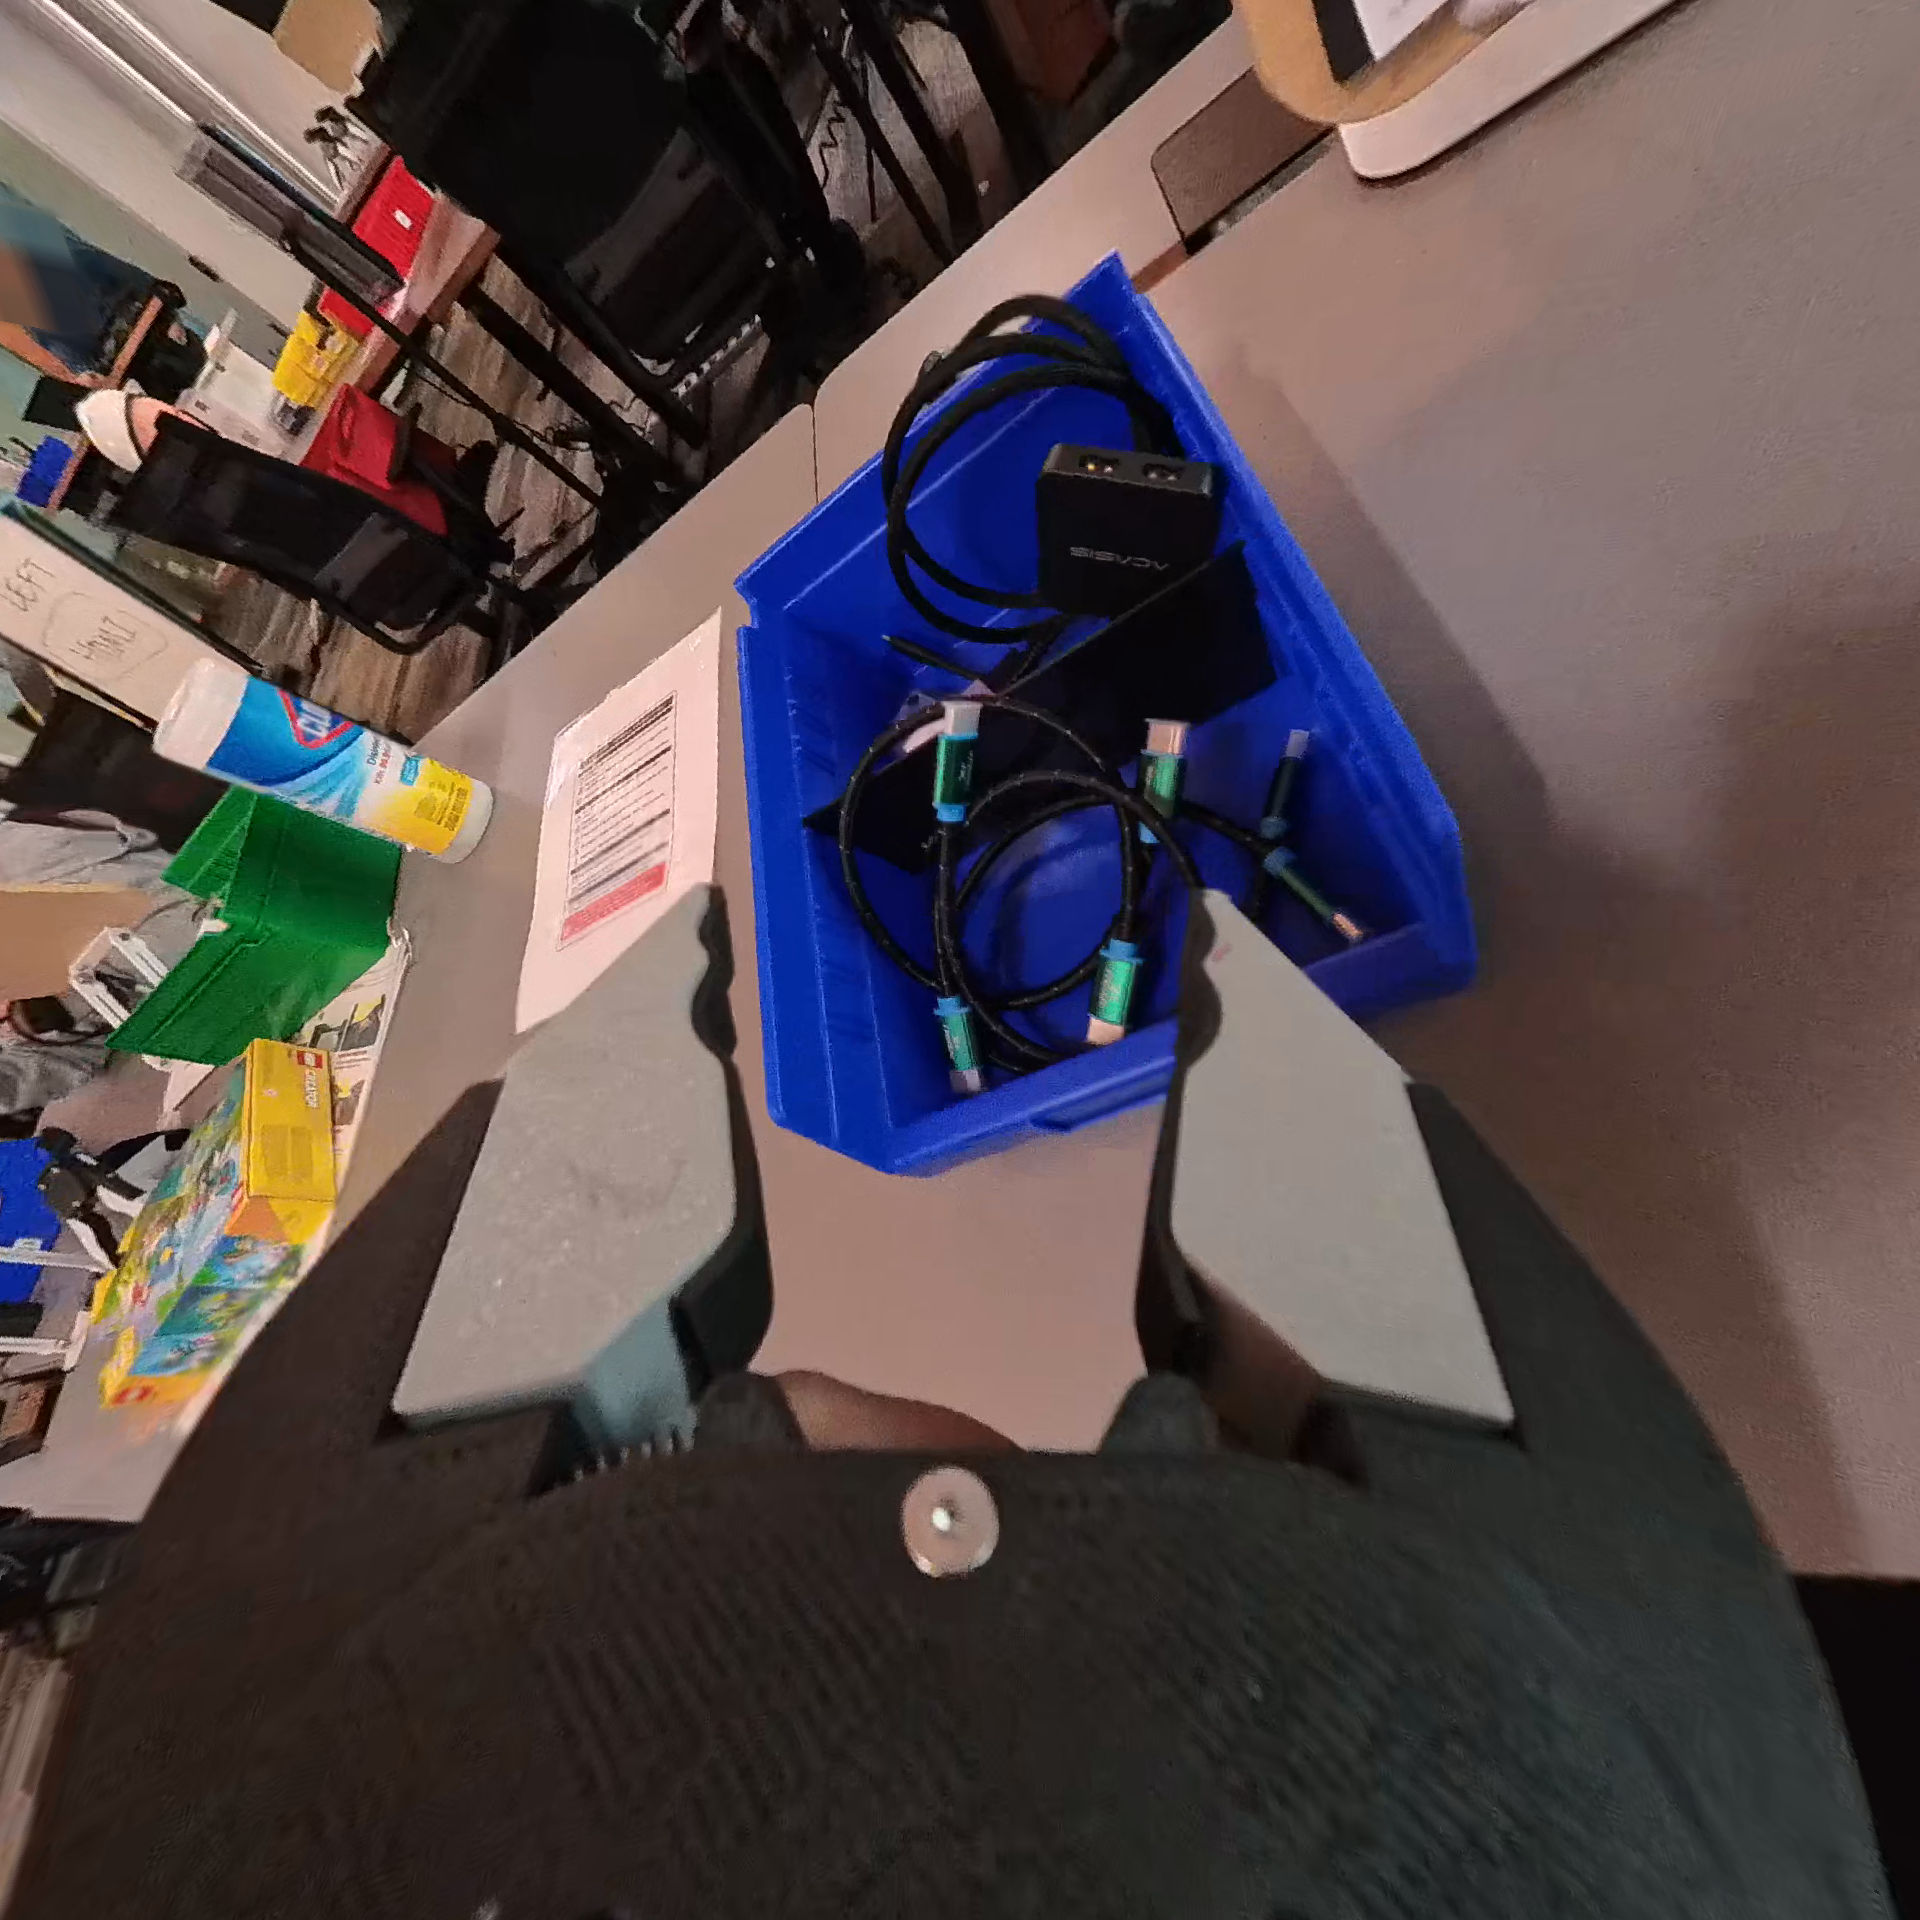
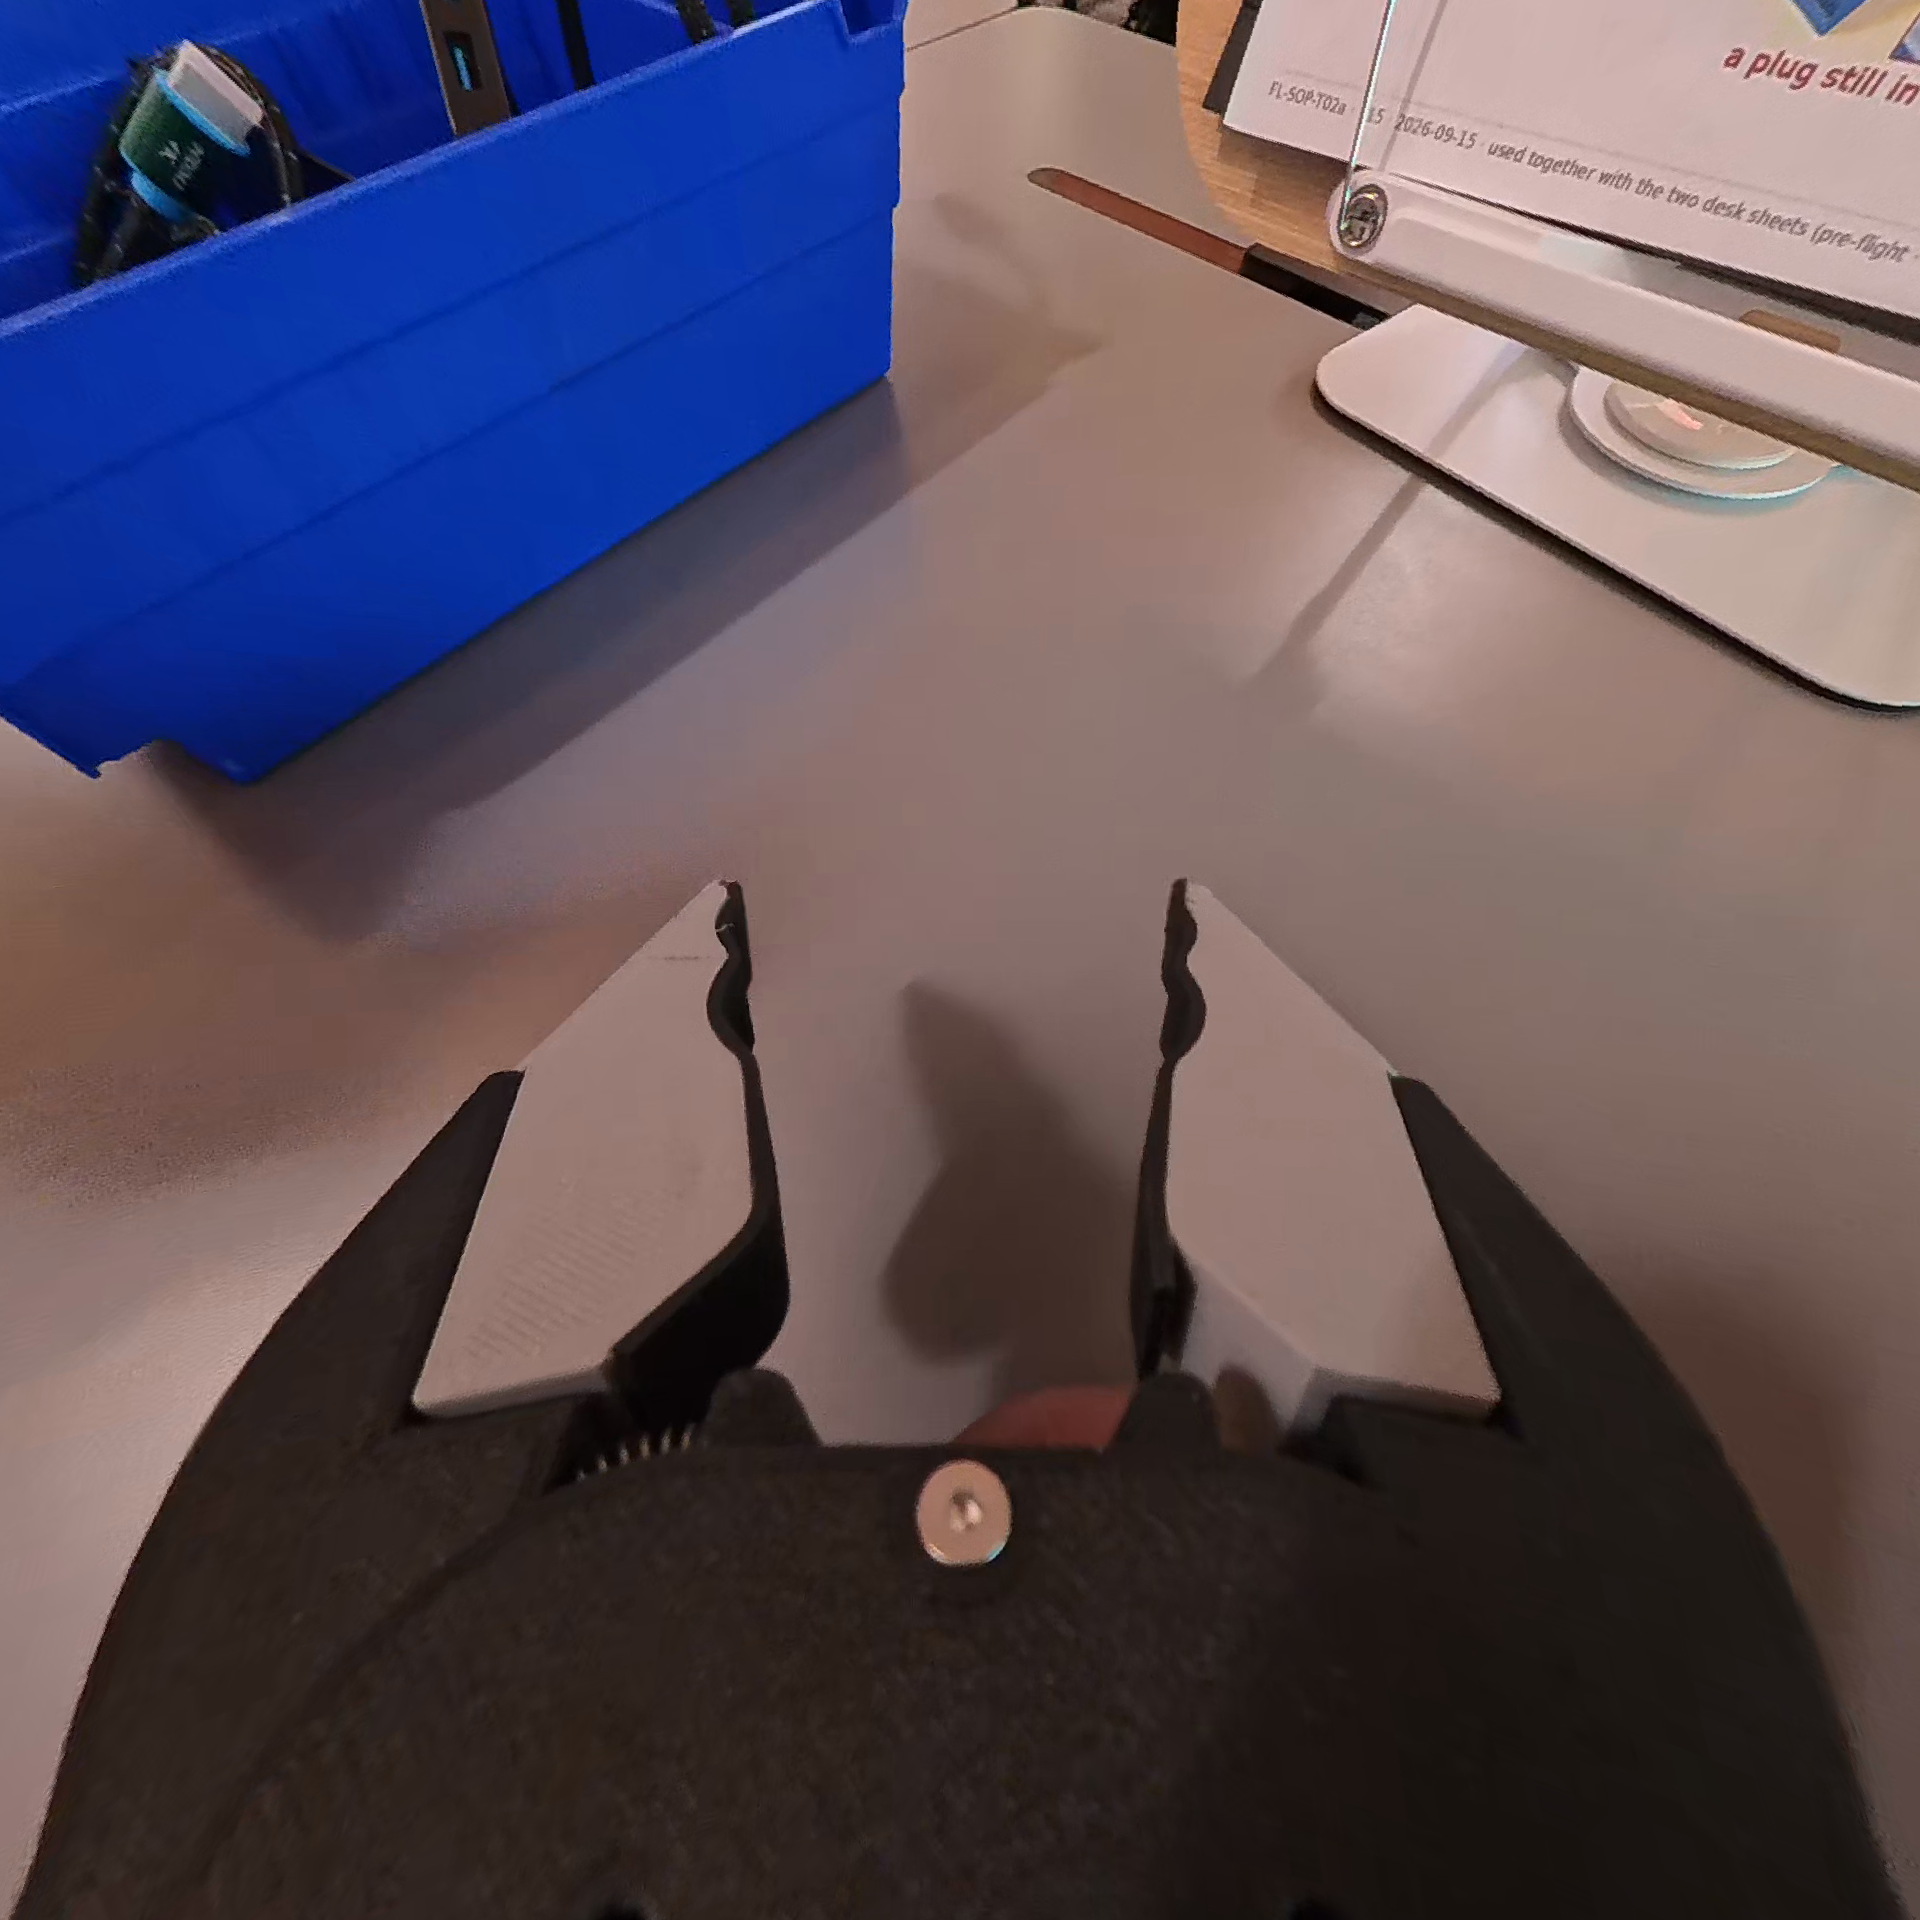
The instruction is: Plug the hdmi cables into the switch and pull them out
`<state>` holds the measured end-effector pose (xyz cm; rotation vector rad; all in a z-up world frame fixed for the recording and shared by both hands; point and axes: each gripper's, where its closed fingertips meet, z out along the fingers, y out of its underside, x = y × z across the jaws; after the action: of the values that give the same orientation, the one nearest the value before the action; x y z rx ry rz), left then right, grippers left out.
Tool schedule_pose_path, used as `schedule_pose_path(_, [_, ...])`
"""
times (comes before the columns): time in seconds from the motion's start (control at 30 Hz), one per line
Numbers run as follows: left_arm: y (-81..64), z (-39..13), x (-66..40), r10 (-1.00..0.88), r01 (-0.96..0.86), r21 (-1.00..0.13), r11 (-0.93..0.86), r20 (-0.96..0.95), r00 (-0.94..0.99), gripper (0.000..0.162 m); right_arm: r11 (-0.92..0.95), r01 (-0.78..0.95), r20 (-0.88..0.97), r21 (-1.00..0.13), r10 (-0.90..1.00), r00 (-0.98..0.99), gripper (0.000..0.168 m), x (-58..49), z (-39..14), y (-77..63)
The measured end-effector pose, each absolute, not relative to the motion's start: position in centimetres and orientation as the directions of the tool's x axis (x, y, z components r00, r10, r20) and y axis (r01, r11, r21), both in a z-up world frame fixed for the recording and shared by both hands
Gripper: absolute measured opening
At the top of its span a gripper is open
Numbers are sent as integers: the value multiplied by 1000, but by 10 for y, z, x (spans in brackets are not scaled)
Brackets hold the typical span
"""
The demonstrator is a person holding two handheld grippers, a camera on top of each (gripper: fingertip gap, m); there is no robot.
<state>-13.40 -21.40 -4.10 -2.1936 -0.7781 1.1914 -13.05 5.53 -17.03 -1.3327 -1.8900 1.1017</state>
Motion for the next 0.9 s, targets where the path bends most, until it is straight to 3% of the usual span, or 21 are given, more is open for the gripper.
schedule_pose_path(0.27, [-240, -58, -61, 738, 224, -729, -647, -524, 425, 86, 226, 417, 42, -880, 913, -406, 76, -127, -166, 46])
schedule_pose_path(0.53, [-254, -102, 35, 803, 236, -819, -523, -381, 457, 84, 315, 140, 245, -939, 896, -369, 78, -108, -125, 53])
schedule_pose_path(0.7, [-281, -170, 126, 802, 288, -813, -506, -320, 505, 83, 241, -12, 207, -970, 804, -558, 82, 24, -101, -28])
schedule_pose_path(0.8, [-302, -225, 183, 806, 373, -805, -461, -204, 556, 83, 402, 19, 264, -915, 634, -727, 73, 124, -187, -104])
schedule_pose_path(0.87, [-320, -255, 213, 820, 398, -805, -440, -179, 544, 83, 535, 105, 237, -838, 531, -814, 64, 165, -285, -131])
schedule_pose_path(0.9, [-328, -268, 226, 821, 403, -803, -439, -177, 542, 83, 604, 181, 202, -776, 510, -836, 70, 174, -341, -132])
